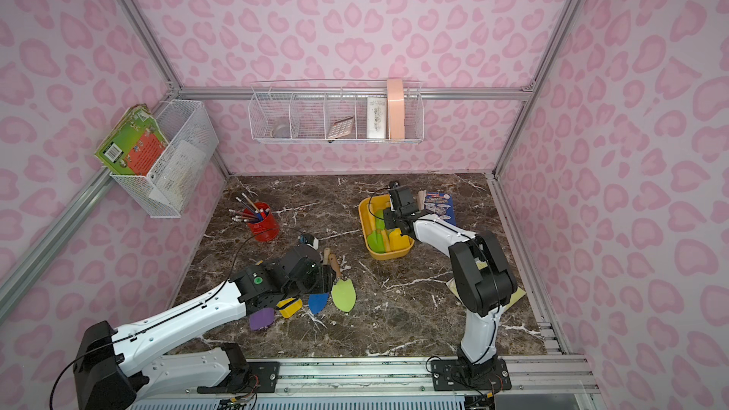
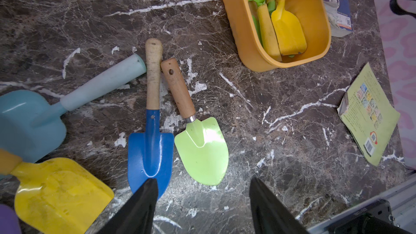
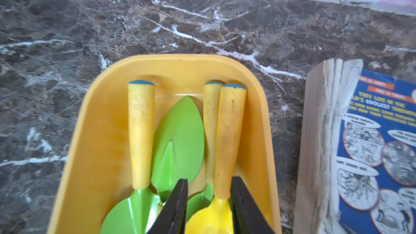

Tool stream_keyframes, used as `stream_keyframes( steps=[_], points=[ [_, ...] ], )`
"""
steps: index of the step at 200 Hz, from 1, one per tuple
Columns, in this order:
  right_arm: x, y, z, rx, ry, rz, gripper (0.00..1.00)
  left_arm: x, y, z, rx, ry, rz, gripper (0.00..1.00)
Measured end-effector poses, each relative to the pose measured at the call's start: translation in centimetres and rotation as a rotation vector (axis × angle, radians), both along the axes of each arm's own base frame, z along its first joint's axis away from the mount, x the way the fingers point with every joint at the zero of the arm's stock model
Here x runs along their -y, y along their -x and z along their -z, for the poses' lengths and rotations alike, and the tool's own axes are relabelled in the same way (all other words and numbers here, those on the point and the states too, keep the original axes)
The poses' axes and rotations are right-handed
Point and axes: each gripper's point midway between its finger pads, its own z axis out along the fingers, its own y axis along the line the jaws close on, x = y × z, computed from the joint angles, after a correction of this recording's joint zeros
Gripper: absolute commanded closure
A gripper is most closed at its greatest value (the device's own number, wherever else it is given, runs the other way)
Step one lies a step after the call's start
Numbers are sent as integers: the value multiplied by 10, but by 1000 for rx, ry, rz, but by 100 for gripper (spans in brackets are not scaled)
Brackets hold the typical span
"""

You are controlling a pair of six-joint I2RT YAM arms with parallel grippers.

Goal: Put the shovel into the storage box
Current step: Place the shovel in the storage box, then pick up the shovel from the center of the board.

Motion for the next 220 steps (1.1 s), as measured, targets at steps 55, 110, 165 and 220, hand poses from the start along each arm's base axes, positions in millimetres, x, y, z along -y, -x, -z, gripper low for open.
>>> stream_keyframes(
  steps=[55,110,165,220],
  points=[
    [-24,41,-35,23,-74,-91,59,-15,3,-9,24,-25,-20,25],
    [-66,99,-58,9,-171,-262,53,-42,7,-10,15,-66,-72,30],
    [-110,157,-52,-57,-214,-401,52,-68,16,-13,15,-122,-112,32],
    [-145,203,-11,-172,-180,-475,50,-94,27,4,23,-169,-162,31]
  ],
)
